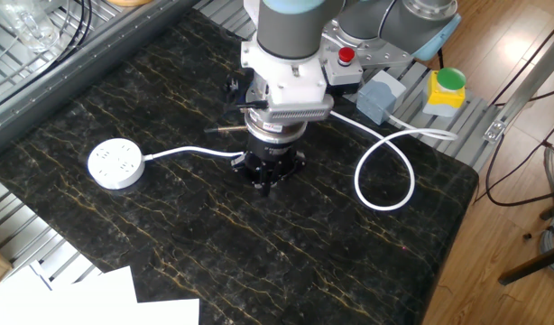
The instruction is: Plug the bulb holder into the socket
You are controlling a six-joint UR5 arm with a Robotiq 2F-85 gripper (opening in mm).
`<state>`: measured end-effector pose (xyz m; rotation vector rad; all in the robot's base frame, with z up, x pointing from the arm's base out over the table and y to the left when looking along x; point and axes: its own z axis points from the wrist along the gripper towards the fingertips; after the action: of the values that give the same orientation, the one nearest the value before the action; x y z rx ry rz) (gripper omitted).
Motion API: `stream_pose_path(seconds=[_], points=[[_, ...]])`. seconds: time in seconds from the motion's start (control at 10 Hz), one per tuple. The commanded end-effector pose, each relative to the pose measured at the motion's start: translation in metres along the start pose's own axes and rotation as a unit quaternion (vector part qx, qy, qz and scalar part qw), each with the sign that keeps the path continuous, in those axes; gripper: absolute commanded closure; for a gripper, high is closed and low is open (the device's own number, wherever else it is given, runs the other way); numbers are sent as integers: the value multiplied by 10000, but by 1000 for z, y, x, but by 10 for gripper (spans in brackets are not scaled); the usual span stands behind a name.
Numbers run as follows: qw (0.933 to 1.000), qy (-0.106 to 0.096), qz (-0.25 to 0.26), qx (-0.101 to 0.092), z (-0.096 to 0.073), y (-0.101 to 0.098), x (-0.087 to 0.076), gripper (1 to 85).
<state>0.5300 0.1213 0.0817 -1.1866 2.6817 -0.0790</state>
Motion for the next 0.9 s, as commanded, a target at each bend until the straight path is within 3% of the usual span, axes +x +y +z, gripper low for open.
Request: stream_pose_path(seconds=[0.0, 0.2, 0.4, 0.8], points=[[9990, -79, 433, 114, 10, -5, -2, 847], [9988, -16, 473, 134, 9, -6, 1, 847], [9996, 149, 236, -11, -2, -8, 10, 847], [9966, 361, -555, -495, -53, -8, 32, 847]])
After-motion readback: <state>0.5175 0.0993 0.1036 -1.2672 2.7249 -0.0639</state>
